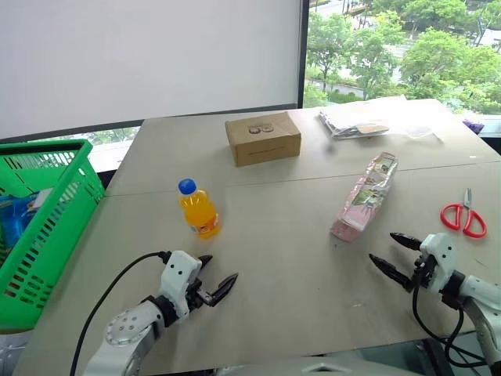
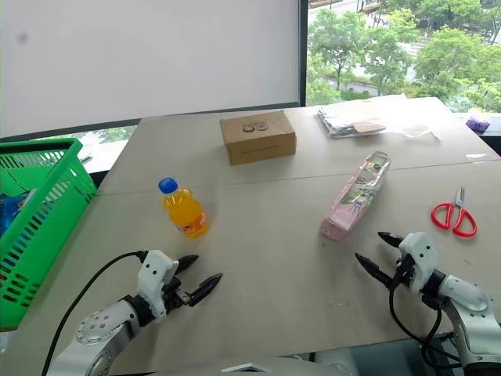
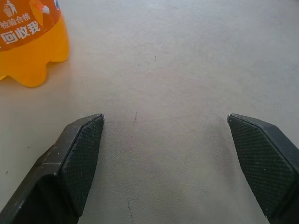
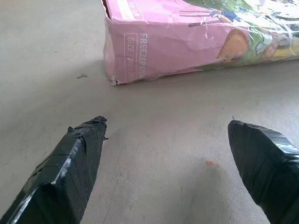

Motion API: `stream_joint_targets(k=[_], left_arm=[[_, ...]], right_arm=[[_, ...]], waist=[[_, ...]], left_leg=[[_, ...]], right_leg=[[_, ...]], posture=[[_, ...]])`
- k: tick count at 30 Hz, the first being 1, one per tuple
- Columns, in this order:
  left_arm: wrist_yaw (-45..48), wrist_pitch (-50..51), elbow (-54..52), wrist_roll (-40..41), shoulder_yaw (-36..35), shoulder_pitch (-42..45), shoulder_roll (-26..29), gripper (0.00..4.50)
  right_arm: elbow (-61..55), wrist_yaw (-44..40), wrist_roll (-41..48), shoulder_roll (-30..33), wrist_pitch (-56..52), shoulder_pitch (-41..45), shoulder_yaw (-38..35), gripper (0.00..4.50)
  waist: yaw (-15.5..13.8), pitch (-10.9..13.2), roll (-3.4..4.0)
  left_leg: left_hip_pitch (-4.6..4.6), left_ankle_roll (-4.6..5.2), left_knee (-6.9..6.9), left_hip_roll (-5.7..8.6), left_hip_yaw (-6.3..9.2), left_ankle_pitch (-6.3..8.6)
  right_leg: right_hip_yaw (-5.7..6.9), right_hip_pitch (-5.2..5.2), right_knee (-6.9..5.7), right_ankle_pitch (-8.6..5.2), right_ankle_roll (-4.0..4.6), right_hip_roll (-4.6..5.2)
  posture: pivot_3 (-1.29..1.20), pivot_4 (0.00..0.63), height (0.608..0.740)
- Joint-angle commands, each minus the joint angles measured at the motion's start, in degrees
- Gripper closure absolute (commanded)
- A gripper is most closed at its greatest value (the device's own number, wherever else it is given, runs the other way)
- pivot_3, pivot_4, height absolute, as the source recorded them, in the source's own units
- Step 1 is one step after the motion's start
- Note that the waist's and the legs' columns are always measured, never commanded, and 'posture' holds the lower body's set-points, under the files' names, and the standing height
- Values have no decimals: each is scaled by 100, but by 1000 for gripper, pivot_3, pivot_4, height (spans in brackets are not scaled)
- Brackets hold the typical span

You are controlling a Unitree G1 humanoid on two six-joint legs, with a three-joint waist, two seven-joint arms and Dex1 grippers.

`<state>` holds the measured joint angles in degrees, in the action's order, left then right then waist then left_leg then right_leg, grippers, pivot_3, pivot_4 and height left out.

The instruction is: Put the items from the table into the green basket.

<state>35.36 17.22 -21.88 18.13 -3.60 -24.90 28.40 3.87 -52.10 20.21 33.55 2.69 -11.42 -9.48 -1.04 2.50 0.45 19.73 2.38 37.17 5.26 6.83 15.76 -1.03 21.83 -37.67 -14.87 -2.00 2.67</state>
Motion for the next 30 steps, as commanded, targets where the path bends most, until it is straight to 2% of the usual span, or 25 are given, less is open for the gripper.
stream_joint_targets(k=[1,12,18,25,27,30], left_arm=[[-23,14,-179,-5,-96,-166,37,135],[-329,69,-371,-8,-166,-527,-114,135],[-475,202,-779,544,-541,-825,-420,135],[-924,-32,-1435,1032,-1112,-1169,-1075,135],[-1101,-65,-1429,909,-1162,-1028,-1151,135],[-1384,-134,-1222,679,-1080,-529,-1260,135]], right_arm=[[-54,-64,56,30,-4,115,-36,0],[43,-161,-93,28,33,229,147,0],[-377,-134,-54,67,-78,17,92,0],[-2075,-578,1329,636,-1338,-395,-381,0],[-2553,-584,1725,806,-1760,-260,-382,0],[-3146,-279,2117,723,-2248,240,-76,0]], waist=[[-1,0,-1],[-14,6,-2],[-14,12,-5],[-47,80,-34],[-52,81,-34],[-42,85,-39]], left_leg=[[0,0,0,0,0,0],[3,4,-4,0,-1,3],[4,6,-5,-1,-1,5],[39,8,1,-1,-1,7],[37,7,3,-2,-2,7],[34,6,3,-7,-3,7]], right_leg=[[0,0,0,0,0,0],[-1,0,8,0,0,0],[-1,3,11,-1,-1,0],[-2,2,15,-2,-2,4],[-1,0,14,-2,-2,4],[3,-2,13,-2,-2,1]], posture=[[35,0,740],[23,0,740],[20,0,740],[3,0,740],[-7,0,740],[-5,0,740]])
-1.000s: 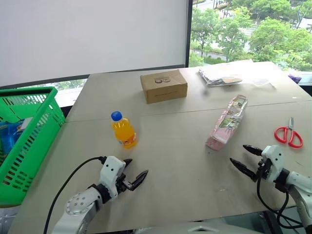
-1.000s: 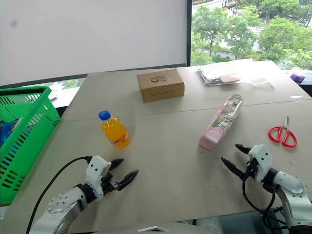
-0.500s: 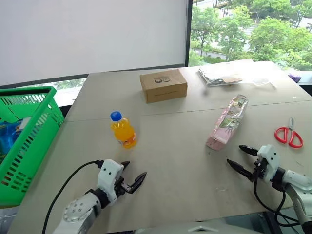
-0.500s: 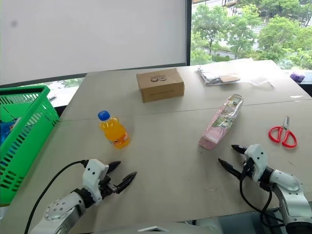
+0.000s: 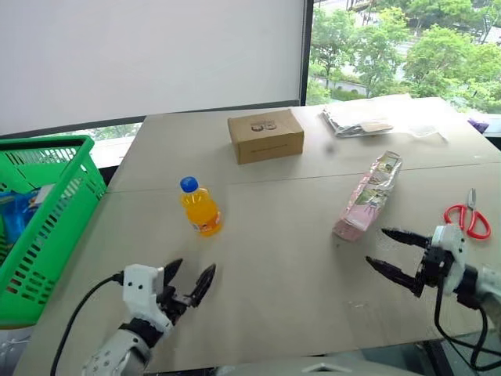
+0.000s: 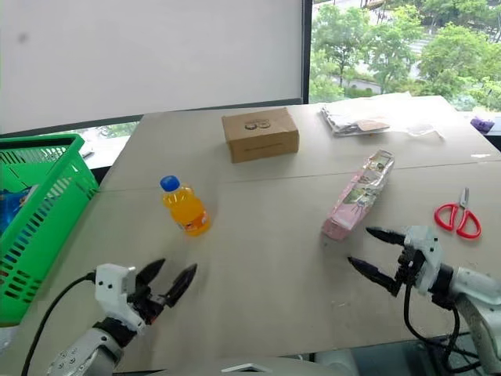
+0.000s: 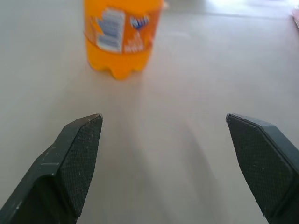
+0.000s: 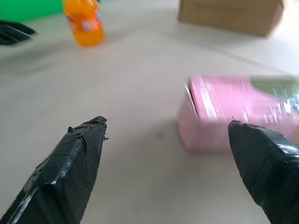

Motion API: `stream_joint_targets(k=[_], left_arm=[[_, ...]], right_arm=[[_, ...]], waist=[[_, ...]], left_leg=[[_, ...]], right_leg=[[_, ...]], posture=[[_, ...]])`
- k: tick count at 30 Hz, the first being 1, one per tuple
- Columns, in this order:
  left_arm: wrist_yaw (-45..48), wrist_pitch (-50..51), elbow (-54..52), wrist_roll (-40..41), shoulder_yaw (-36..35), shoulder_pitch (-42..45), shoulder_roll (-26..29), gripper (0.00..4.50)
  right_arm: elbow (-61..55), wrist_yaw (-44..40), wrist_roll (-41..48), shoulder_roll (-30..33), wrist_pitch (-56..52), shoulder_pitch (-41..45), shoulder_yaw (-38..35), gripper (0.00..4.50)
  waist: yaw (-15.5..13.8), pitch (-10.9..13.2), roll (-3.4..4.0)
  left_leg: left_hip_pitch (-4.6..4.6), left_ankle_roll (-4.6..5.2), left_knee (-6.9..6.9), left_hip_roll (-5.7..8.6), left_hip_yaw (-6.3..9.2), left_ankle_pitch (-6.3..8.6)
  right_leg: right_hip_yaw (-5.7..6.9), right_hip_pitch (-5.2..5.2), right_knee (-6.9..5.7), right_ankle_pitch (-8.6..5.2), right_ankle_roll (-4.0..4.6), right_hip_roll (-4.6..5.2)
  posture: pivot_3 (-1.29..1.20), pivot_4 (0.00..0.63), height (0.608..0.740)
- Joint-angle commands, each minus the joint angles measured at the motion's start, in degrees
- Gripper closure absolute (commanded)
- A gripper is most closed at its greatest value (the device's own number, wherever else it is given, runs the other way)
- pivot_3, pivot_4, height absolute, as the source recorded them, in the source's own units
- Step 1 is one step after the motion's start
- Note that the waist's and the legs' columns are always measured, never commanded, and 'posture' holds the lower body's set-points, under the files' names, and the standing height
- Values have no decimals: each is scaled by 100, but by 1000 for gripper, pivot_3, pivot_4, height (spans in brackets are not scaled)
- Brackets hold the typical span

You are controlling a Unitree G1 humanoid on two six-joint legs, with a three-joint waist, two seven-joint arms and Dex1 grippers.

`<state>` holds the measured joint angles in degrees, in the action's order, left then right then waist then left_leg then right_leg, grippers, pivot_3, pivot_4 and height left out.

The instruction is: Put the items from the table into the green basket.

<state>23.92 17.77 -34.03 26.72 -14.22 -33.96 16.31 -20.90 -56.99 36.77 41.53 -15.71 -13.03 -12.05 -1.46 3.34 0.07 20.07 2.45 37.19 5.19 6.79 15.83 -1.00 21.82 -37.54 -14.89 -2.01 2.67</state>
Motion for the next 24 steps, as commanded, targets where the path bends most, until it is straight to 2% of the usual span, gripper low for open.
stream_joint_targets(k=[1,5,10,17,24], left_arm=[[-335,-256,99,-344,50,586,-70,135],[-733,-535,423,-921,192,1153,-193,135],[-1128,-831,932,-1536,256,1627,-276,135],[-850,-1055,1254,-1563,443,1937,-228,45],[-698,-937,1485,-1470,559,2158,-260,45]], right_arm=[[-845,340,502,-177,-525,594,360,0],[-1194,665,439,-490,-796,1211,910,0],[-1249,898,223,-808,-902,1571,1415,0],[-1200,1147,-57,-1192,-835,1654,1783,0],[-1237,1203,-233,-1279,-786,1548,1875,0]], waist=[[-4,-2,0],[-32,-13,-8],[-133,-48,-55],[-211,-51,-56],[-212,-52,-55]], left_leg=[[-1,-1,0,-1,0,0],[-21,-2,0,-1,1,-2],[50,-7,4,4,0,-3],[66,-3,5,4,1,4],[62,-2,14,4,1,4]], right_leg=[[2,0,0,0,0,-1],[11,8,4,12,-20,-1],[11,82,20,36,0,1],[15,98,22,37,2,1],[16,97,9,38,2,0]], posture=[[-4,0,740],[-4,0,740],[1,0,740],[1,0,740],[-18,0,740]])
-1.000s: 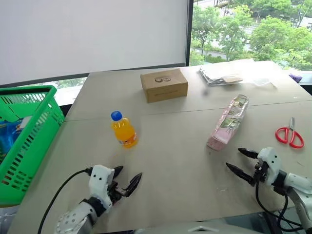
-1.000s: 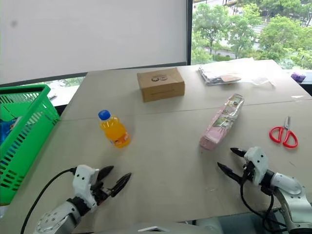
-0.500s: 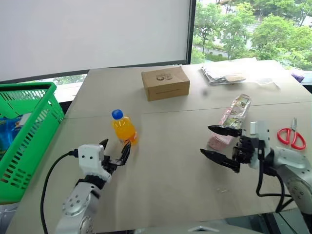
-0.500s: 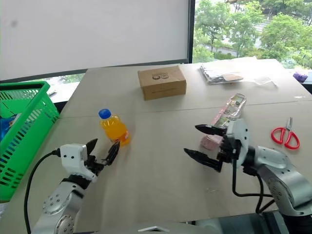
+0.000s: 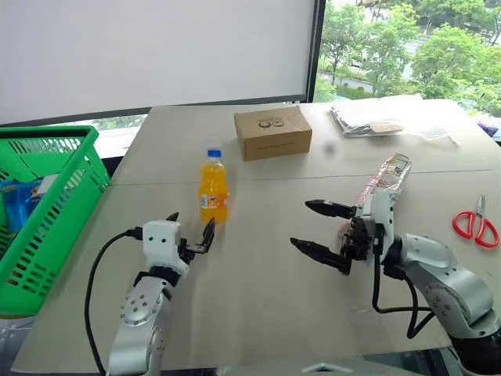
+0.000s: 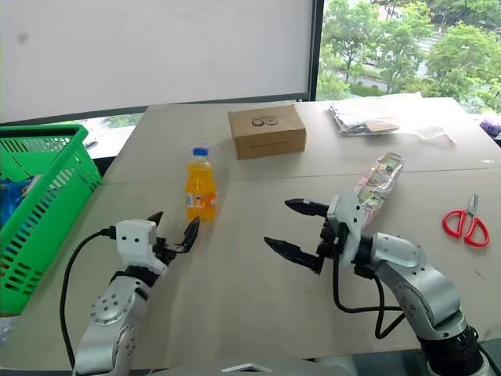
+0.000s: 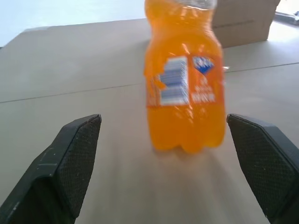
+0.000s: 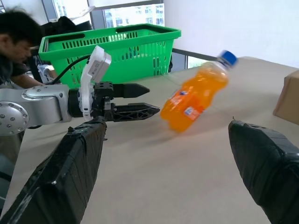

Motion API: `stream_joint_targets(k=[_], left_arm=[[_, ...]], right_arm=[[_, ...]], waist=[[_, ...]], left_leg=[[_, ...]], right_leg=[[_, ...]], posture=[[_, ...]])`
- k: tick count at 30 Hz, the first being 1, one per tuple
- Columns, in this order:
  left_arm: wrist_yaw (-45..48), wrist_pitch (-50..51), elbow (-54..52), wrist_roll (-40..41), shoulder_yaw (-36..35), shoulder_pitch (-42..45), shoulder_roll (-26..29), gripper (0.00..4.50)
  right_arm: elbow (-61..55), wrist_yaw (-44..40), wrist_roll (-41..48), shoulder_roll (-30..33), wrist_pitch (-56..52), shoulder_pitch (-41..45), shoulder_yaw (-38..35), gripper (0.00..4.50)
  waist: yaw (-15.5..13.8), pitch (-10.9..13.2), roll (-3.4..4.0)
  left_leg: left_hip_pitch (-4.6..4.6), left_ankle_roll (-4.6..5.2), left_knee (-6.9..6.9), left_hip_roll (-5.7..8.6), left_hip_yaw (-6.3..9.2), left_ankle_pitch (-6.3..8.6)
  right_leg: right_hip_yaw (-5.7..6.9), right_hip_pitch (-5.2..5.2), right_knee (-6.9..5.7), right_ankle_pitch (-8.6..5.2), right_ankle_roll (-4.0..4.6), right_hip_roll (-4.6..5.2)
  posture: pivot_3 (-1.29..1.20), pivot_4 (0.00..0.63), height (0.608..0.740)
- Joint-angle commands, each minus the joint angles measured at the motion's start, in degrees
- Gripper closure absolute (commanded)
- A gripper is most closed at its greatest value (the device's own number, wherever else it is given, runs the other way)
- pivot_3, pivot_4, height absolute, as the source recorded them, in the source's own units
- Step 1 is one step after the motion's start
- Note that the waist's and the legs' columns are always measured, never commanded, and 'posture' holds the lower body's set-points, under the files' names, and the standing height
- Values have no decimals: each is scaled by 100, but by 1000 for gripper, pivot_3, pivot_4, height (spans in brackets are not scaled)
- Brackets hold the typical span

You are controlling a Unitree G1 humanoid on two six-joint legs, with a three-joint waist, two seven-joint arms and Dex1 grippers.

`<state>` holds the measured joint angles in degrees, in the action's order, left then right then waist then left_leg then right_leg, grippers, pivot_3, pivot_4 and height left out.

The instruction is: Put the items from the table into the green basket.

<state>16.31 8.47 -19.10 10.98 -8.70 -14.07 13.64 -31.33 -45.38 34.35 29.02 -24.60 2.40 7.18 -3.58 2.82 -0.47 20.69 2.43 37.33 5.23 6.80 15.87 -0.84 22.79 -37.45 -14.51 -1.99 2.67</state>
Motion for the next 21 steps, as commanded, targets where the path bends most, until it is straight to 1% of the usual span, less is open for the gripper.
stream_joint_targets(k=[1,10,18,21], left_arm=[[62,25,71,76,42,273,21,45],[-59,79,774,-55,245,1307,-107,45],[-355,-44,1871,-249,207,2206,-243,45],[-452,-41,2320,-370,230,2497,-228,45]], right_arm=[[-180,45,-16,-34,116,-6,-54,0],[-72,51,-190,-70,220,-22,-32,0],[-23,101,-295,-150,223,6,50,0],[125,284,-578,-98,67,52,144,0]], waist=[[0,0,0],[17,-5,-4],[135,-9,-6],[137,-12,-8]], left_leg=[[0,0,2,0,0,0],[-5,2,12,1,-2,-8],[-6,13,12,2,-1,-21],[-7,10,13,2,-1,-24]], right_leg=[[1,0,-3,0,0,0],[1,-1,-20,1,1,-1],[0,0,-25,3,4,-2],[1,0,-27,4,4,-2]], posture=[[-18,0,740],[-32,0,740],[-40,0,740],[-40,0,740]])
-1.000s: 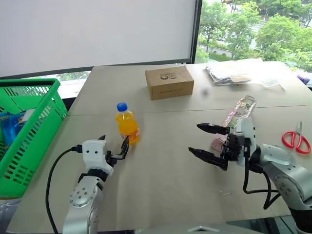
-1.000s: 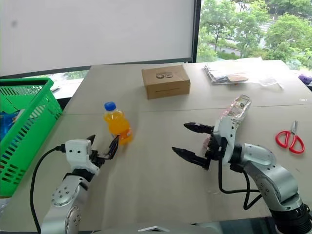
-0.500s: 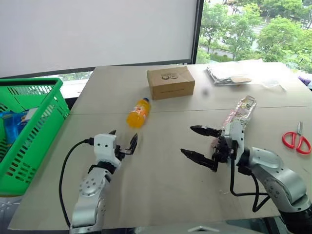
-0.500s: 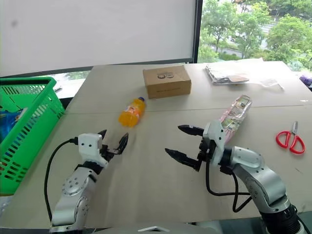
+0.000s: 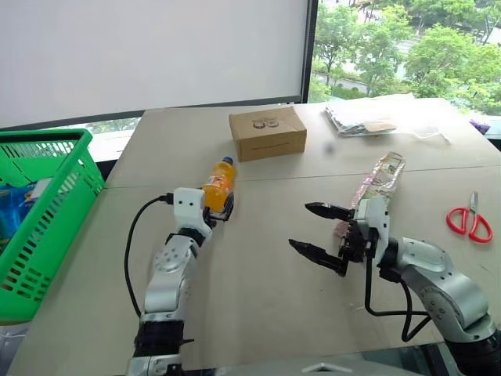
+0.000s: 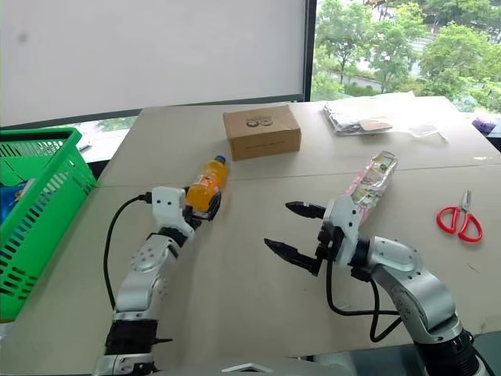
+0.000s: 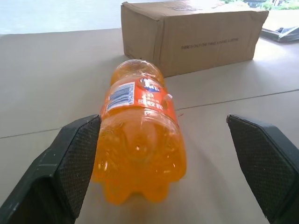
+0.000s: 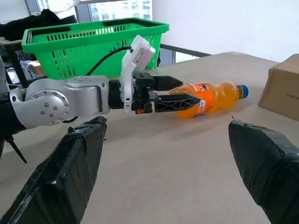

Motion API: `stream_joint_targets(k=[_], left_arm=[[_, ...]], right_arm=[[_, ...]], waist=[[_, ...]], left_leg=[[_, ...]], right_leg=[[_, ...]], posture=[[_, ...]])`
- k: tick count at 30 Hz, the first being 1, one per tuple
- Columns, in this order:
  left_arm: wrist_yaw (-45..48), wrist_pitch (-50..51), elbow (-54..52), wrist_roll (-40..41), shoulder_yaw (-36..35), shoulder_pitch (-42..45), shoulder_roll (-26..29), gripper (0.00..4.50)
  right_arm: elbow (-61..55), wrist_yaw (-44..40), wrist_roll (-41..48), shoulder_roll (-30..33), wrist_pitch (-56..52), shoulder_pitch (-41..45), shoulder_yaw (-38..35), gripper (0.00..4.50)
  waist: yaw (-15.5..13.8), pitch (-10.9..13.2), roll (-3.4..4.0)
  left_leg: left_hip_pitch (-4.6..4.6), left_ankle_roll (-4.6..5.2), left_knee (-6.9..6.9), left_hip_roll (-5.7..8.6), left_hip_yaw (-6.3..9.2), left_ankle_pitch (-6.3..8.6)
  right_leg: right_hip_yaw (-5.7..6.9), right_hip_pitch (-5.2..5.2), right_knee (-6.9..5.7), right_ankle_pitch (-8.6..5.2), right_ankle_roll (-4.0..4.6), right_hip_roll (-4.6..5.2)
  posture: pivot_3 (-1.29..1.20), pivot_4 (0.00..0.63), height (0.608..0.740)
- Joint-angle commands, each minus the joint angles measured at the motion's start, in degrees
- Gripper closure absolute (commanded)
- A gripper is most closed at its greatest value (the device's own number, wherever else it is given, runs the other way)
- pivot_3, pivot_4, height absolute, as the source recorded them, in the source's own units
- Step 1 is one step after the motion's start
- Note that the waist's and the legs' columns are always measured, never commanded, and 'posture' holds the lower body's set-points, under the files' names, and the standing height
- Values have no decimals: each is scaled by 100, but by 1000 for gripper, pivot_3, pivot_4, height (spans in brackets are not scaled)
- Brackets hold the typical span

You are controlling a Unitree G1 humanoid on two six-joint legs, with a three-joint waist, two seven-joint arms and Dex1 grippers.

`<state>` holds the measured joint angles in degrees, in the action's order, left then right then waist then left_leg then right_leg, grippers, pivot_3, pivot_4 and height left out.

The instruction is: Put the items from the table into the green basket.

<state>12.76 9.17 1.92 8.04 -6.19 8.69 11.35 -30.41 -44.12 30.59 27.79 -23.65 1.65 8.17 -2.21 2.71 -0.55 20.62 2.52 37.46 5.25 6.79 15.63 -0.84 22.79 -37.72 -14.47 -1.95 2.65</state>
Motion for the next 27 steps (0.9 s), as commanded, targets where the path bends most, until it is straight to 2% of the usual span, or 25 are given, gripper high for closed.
stream_joint_targets(k=[1,8,16,19,20,21,27], left_arm=[[-120,-30,348,-96,-10,344,13,45],[-167,-72,1171,-253,66,926,37,45],[-344,-92,1733,-225,-52,1219,-85,45],[-399,-96,1935,-198,-93,1379,-121,818],[-408,-111,1963,-176,-119,1431,-129,1265],[-418,-122,1976,-165,-138,1465,-134,1444],[-270,-68,1887,-28,-198,1413,-144,1443]], right_arm=[[135,314,-410,-18,9,158,76,0],[341,918,-1096,-274,58,314,204,0],[363,984,-1251,-443,91,380,229,0],[400,981,-1270,-508,132,429,237,0],[413,981,-1277,-531,140,445,238,0],[423,978,-1284,-548,150,453,238,0],[470,961,-1379,-587,225,438,265,0]], waist=[[2,-1,0],[14,-3,-1],[71,-4,-3],[74,-5,-3],[87,-5,-3],[94,-5,-3],[140,-5,-3]], left_leg=[[-1,-2,0,0,0,-1],[0,-20,2,1,1,-13],[4,-22,2,3,0,-14],[2,-29,3,4,3,-19],[2,-27,3,4,4,-18],[1,-26,3,4,5,-18],[1,-34,7,3,8,-25]], right_leg=[[0,0,-1,0,0,0],[0,4,-8,4,6,0],[-4,12,-14,5,7,0],[-2,12,-19,11,10,0],[-1,12,-19,16,13,-1],[-1,12,-19,21,13,-2],[-1,12,-21,31,15,-4]], posture=[[-45,0,740],[-51,0,740],[-51,0,740],[-53,0,740],[-54,0,740],[-54,0,740],[-57,0,740]])
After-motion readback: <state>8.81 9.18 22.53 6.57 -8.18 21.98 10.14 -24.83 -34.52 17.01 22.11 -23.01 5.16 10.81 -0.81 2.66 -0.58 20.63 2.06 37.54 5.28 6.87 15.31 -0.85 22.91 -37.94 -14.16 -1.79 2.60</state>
